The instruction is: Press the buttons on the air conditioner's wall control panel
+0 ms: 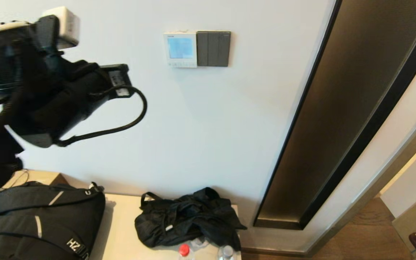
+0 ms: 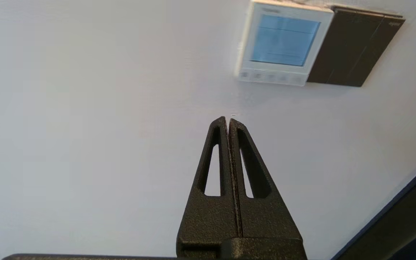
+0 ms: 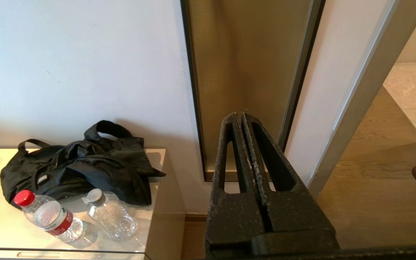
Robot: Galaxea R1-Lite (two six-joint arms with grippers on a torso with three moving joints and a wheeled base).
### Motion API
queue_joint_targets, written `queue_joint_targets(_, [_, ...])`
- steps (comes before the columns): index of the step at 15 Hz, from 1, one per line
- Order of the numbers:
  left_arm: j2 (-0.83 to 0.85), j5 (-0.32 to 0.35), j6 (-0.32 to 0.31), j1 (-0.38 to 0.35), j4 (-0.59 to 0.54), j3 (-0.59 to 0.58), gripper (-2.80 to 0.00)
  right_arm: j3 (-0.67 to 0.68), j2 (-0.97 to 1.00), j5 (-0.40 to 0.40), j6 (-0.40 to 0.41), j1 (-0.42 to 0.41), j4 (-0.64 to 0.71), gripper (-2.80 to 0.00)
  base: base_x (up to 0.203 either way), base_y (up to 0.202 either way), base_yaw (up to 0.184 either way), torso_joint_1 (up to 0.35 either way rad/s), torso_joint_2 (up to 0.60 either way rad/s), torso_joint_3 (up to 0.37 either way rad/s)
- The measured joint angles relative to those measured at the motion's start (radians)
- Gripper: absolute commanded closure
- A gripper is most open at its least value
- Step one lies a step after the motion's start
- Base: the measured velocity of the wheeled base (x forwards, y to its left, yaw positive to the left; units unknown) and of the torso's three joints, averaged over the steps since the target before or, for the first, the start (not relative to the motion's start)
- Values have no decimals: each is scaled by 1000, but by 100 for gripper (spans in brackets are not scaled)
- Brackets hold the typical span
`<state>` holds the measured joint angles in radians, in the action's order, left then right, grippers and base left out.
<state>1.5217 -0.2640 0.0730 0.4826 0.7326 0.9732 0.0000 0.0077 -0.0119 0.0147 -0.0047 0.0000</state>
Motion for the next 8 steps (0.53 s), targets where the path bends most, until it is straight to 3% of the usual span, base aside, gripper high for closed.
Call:
queue_joint_targets(4, [-344,28,-37,-153,-52,-286,0,0,0,0,0,0,0,0,0,0,0,0,0,0])
queue_joint_targets(8, [-689,53,-57,-236,-243,-462,0,0,0,0,0,0,0,0,0,0,0,0,0,0])
